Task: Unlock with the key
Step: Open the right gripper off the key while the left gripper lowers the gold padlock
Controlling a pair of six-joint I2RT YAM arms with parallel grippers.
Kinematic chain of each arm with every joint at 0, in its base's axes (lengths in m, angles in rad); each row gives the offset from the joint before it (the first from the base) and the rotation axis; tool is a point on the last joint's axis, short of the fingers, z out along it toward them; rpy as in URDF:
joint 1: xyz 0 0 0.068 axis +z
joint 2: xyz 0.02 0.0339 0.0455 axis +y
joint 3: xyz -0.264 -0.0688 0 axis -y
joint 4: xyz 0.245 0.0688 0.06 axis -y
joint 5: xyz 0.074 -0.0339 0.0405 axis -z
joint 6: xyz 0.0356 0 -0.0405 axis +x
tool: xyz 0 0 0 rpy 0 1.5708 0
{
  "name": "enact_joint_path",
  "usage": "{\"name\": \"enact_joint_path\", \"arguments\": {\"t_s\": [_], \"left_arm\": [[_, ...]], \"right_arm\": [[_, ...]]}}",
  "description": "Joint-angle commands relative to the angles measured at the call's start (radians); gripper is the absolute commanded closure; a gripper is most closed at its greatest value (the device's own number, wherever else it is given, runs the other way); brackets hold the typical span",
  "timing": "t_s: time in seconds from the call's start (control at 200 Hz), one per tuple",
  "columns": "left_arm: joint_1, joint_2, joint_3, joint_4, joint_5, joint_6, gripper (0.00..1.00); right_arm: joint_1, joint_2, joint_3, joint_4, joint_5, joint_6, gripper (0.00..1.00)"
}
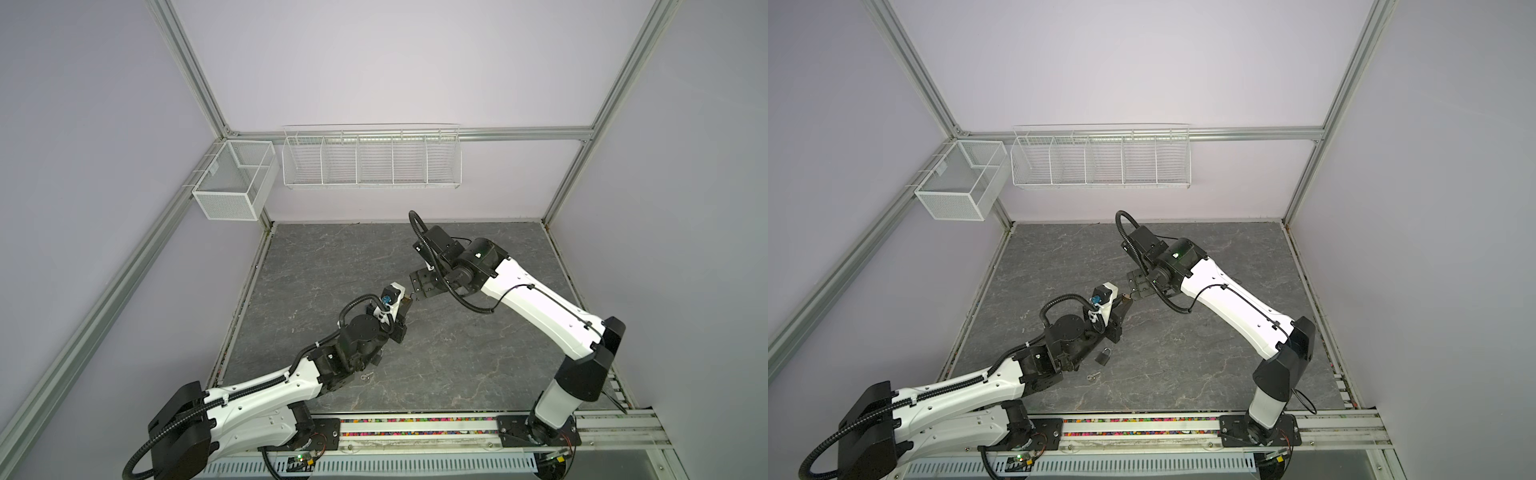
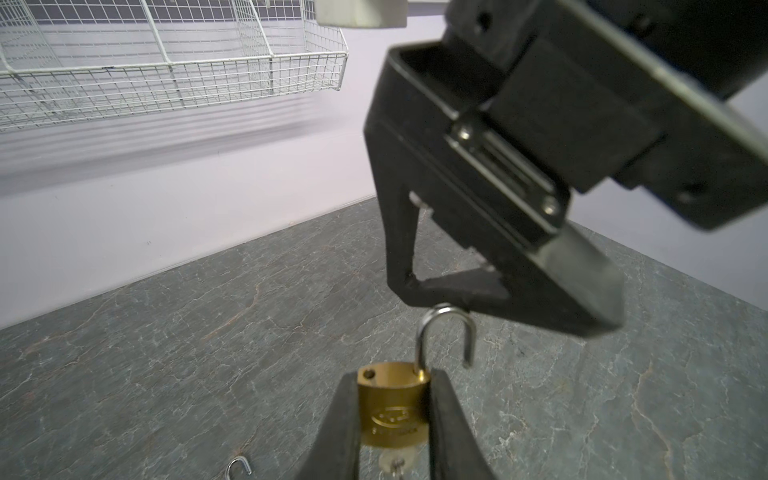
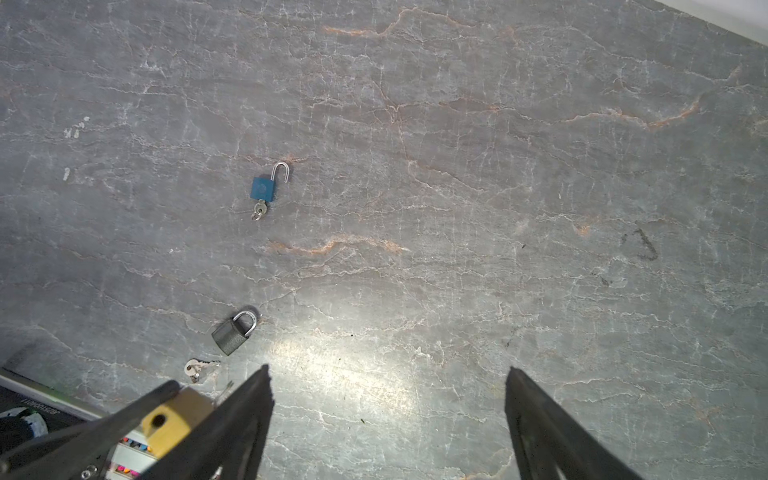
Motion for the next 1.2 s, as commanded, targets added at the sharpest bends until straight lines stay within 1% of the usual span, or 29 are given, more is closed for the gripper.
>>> {"name": "enact_joint_path", "arguments": {"t_s": [0.0,0.12,0.24,0.41,0.49,0.525,0.585,0.655,0.725,0.785,0.845,1.004,1.089,1.194], "left_arm": [[-0.002,-0.007,0.007,0.035,-0.016,0.005,1.0],[-0.002,0.001,0.016,0.024,-0.028,-0.027,1.0],[-0.002,0.015,0.037,-0.023,-0.056,-0.093,1.0],[-0.002,0.032,0.049,-0.094,-0.074,-0.269,1.0],[-0.001,0.057,0.077,-0.181,-0.071,-0.357,1.0],[-0.001,0.073,0.099,-0.234,-0.071,-0.395,1.0],[0.003,0.108,0.14,-0.316,-0.051,-0.454,1.0],[0.019,0.166,0.204,-0.438,-0.028,-0.542,1.0],[0.055,0.232,0.259,-0.531,0.045,-0.619,1.0],[0.093,0.293,0.297,-0.575,0.117,-0.656,1.0],[0.119,0.361,0.342,-0.615,0.16,-0.68,1.0],[0.156,0.562,0.523,-0.795,0.174,-0.76,1.0],[0.168,0.683,0.646,-0.904,0.181,-0.764,1.0],[0.188,0.813,0.764,-0.989,0.21,-0.775,1.0]], "right_arm": [[-0.005,-0.057,-0.021,-0.017,-0.001,-0.018,0.11],[-0.017,-0.099,-0.048,-0.001,-0.004,-0.02,0.11],[-0.039,-0.165,-0.116,0.054,-0.023,-0.024,0.09],[-0.1,-0.252,-0.243,0.145,-0.092,-0.021,0.08],[-0.131,-0.304,-0.327,0.19,-0.136,-0.017,0.08],[-0.146,-0.324,-0.368,0.239,-0.155,-0.008,0.07],[-0.178,-0.355,-0.438,0.277,-0.201,0.014,0.07],[-0.208,-0.384,-0.518,0.324,-0.26,0.048,0.07],[-0.238,-0.41,-0.594,0.369,-0.301,0.08,0.07],[-0.261,-0.43,-0.651,0.402,-0.317,0.102,0.07],[-0.288,-0.444,-0.7,0.431,-0.341,0.121,0.07],[-0.351,-0.455,-0.792,0.48,-0.382,0.142,0.07],[-0.377,-0.456,-0.822,0.493,-0.387,0.138,0.07],[-0.404,-0.445,-0.832,0.49,-0.405,0.125,0.07]]}}
